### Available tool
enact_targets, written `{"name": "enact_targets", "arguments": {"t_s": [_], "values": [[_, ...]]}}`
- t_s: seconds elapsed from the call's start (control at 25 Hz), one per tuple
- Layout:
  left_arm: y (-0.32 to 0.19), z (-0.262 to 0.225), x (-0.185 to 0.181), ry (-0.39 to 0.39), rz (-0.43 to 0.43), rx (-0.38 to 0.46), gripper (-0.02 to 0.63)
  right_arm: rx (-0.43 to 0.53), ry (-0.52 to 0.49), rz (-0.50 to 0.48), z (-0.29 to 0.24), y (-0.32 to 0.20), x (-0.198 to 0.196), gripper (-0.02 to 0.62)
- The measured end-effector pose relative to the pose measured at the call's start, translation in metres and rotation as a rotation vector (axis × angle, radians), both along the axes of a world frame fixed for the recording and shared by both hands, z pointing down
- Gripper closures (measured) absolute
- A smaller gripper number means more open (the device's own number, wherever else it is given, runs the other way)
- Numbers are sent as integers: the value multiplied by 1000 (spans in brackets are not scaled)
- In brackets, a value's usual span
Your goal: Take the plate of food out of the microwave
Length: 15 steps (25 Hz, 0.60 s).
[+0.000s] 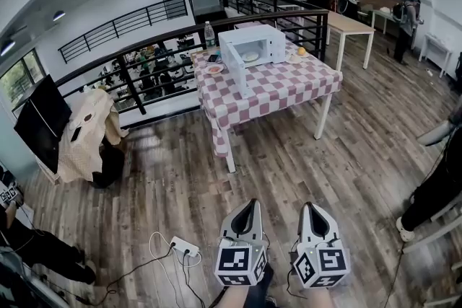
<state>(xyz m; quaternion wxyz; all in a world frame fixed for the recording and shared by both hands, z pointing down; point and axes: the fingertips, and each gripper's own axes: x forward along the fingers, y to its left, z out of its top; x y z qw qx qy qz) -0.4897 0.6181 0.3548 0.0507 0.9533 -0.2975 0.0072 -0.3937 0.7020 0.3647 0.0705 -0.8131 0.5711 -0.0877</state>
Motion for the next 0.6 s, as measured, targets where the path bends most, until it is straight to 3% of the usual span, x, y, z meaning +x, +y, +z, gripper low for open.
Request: {"name": "enact_targets", "arguments": {"t_s": [0.6], "values": [[-112,1,114,15,68,-17,586,-20,10,39,2,-111,104,604]]}}
